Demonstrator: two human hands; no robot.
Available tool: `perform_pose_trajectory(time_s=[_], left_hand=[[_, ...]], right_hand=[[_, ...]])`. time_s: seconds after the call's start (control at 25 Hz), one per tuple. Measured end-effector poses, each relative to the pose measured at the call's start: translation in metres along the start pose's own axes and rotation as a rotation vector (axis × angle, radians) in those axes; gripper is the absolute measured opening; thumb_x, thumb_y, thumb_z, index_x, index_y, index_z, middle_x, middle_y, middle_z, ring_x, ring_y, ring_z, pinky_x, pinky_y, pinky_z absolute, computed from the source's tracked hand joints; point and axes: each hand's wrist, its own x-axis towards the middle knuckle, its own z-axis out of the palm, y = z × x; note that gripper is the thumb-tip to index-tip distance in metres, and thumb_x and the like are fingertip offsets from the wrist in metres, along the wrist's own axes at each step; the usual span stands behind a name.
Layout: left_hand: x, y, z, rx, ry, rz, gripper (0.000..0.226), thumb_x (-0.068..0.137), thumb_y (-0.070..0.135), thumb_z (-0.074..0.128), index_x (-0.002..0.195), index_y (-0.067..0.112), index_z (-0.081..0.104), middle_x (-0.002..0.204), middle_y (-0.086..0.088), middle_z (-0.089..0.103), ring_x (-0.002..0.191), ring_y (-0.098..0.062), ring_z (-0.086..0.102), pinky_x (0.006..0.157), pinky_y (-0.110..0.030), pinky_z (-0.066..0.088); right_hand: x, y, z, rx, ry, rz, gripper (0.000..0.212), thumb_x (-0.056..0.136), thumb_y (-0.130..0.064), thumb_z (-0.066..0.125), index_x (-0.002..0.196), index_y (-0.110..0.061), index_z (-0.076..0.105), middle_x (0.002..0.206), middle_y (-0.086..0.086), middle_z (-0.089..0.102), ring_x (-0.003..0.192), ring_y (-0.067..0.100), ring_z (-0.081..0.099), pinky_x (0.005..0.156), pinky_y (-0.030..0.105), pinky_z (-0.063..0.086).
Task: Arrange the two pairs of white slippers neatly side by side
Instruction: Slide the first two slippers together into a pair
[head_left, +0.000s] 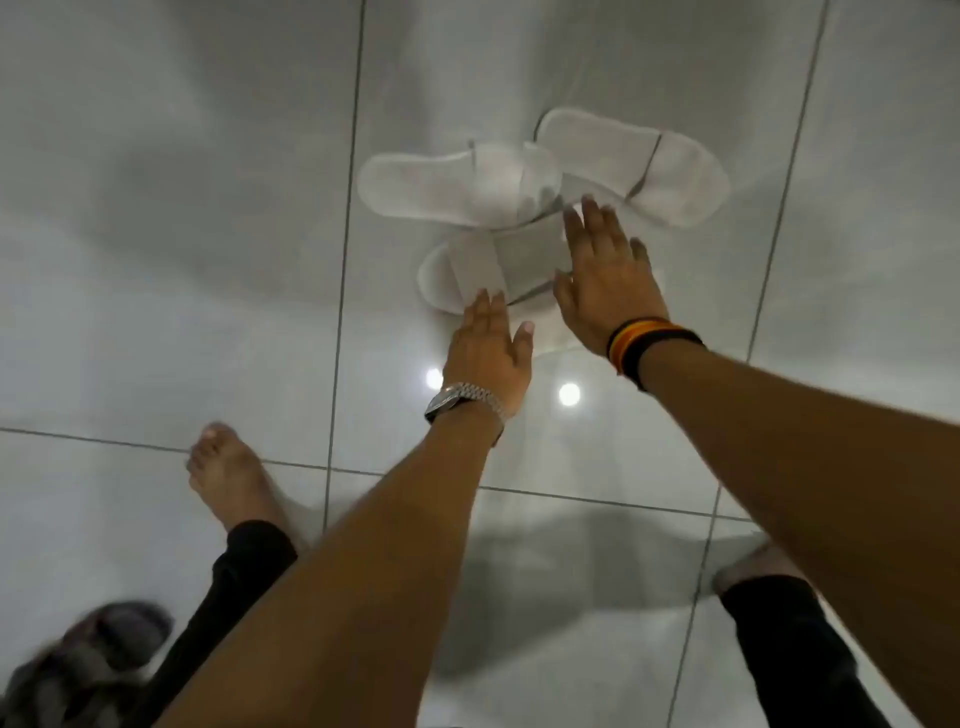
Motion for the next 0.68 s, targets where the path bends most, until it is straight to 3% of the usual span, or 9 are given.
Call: perform_pose_trajectory(time_s=[0.16, 0.32, 0.52, 0.68], left_hand=[[0.044, -0.009, 0.044, -0.023, 0.010, -0.036, 0.065, 0.105, 0.044, 0.029, 0.158, 0.010, 0.017, 0.167, -0.012, 0.012, 0.154, -0.026, 0.014, 0.123, -0.044, 0.023], [0.078, -0.028, 0.051, 0.055, 0.126, 0.013, 0.064, 0.103, 0.037, 0.034, 0.157, 0.005, 0.021, 0.165, -0.017, 0.014, 0.153, -0.030, 0.018, 0.121, -0.044, 0.027], [0.092, -0.063, 0.018, 0.171, 0.141, 0.033, 0.065, 0.102, 0.040, 0.031, 0.156, 0.004, 0.024, 0.165, -0.016, 0.017, 0.153, -0.030, 0.019, 0.120, -0.046, 0.028], [0.094, -0.076, -0.013, 0.188, 0.122, 0.005, 0.066, 0.103, 0.044, 0.038, 0.156, 0.008, 0.024, 0.165, -0.014, 0.018, 0.149, -0.033, 0.028, 0.118, -0.047, 0.033]], right_hand=[[0.077, 0.003, 0.036, -0.009, -0.113, -0.137, 0.071, 0.097, -0.008, 0.040, 0.159, -0.019, 0.008, 0.169, 0.002, -0.001, 0.155, 0.026, 0.003, 0.122, 0.055, 0.017], [0.122, 0.001, 0.067, -0.102, -0.187, -0.235, 0.071, 0.095, -0.007, 0.039, 0.159, -0.021, 0.013, 0.169, 0.001, -0.001, 0.155, 0.029, 0.002, 0.120, 0.058, 0.019], [0.099, 0.017, 0.075, 0.036, -0.182, -0.084, 0.073, 0.094, -0.006, 0.041, 0.159, -0.024, 0.013, 0.169, -0.003, -0.002, 0.155, 0.025, 0.000, 0.122, 0.054, 0.016], [0.040, 0.028, 0.073, 0.162, -0.034, 0.062, 0.071, 0.093, -0.017, 0.051, 0.157, -0.015, 0.021, 0.168, 0.008, 0.011, 0.153, 0.030, 0.013, 0.120, 0.055, 0.022]])
